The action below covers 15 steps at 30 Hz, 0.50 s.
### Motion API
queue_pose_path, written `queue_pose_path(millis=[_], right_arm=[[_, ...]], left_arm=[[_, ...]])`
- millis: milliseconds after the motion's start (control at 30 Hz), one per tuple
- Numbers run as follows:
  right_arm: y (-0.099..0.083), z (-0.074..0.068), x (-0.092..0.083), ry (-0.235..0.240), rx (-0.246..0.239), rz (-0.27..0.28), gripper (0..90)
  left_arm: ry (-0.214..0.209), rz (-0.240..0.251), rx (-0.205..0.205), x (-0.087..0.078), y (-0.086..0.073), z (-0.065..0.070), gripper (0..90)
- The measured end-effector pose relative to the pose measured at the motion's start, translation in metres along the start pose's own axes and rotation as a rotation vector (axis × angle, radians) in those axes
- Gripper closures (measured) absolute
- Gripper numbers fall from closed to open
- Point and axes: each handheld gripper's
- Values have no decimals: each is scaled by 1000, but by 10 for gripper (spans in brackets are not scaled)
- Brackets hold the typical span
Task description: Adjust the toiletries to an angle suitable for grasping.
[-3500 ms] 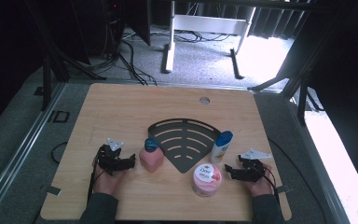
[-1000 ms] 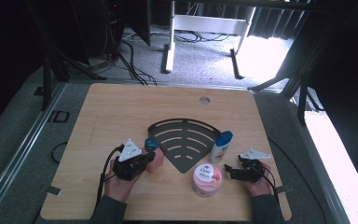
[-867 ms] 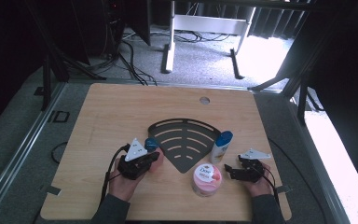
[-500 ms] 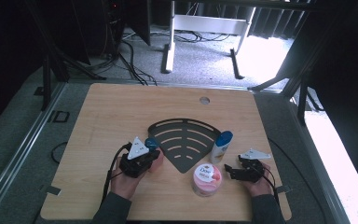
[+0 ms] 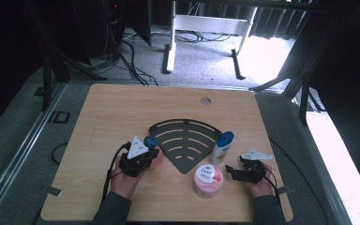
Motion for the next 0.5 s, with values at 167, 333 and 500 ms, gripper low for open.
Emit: queue_pose_path(millis=[167, 333, 500], right_arm=[[0, 0, 0, 0, 0, 0, 229], [0, 0, 0, 0, 1, 0, 230], [0, 0, 0, 0, 0, 0, 229]], left_arm=[[7, 3, -4, -2, 0, -6, 899], [15, 5, 1, -2, 0, -9, 899], [23, -1, 2, -2, 1, -14, 899]])
Point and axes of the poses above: each handheld gripper's, and its own axes: x roughly forward along the jaws, y roughly out of its top, z roughly to its right, and after that the axes turned 15 degrees about -y, right-handed
